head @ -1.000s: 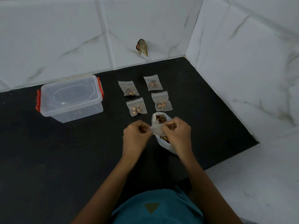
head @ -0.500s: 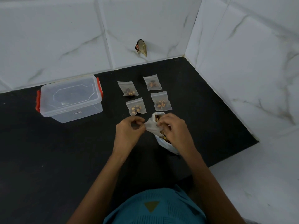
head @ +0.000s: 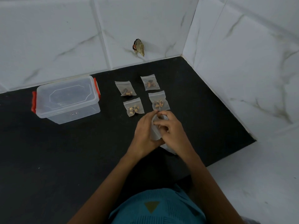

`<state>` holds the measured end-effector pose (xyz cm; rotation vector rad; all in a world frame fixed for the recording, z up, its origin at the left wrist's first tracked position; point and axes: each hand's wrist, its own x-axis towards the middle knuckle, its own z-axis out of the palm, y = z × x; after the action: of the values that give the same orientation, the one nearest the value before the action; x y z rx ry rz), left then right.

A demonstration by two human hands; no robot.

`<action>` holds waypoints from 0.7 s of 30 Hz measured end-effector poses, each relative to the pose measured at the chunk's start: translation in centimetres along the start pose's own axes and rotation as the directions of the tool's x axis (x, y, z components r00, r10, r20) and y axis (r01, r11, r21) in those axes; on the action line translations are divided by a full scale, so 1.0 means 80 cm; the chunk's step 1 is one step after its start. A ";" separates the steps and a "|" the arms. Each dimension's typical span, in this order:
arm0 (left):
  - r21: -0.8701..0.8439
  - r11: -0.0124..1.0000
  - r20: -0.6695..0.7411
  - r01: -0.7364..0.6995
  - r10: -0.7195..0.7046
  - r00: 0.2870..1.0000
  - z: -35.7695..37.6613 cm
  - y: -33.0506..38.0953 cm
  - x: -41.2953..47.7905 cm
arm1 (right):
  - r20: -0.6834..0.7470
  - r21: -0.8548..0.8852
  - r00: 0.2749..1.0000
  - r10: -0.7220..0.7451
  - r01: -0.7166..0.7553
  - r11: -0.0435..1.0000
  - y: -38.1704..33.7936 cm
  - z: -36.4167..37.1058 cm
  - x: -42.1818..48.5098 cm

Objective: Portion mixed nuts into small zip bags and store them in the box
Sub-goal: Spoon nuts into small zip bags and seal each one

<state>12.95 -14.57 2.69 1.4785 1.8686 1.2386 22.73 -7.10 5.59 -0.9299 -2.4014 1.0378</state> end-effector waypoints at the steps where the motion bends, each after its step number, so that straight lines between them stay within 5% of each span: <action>1: -0.021 1.000 -0.034 0.009 -0.009 0.999 0.003 0.000 0.001 | 0.009 0.001 1.000 0.010 -0.010 1.000 0.000 0.000 0.000; 7: -0.127 0.990 -0.160 0.058 -0.078 0.984 0.008 0.002 0.004 | -0.083 0.156 0.988 0.132 -0.118 0.981 -0.003 -0.001 0.001; 14: -0.216 0.976 -0.199 0.036 -0.080 0.977 0.014 -0.008 0.001 | -0.152 0.140 0.979 0.136 -0.115 0.984 -0.002 -0.001 -0.001; 21: -0.284 0.956 -0.154 0.078 -0.126 0.980 0.012 -0.016 -0.002 | -0.065 0.467 0.957 0.283 -0.221 0.856 0.007 -0.025 -0.010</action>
<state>13.09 -14.40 1.12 1.1443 1.7641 1.5454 24.60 -6.36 6.47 -1.1103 -1.8322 1.5023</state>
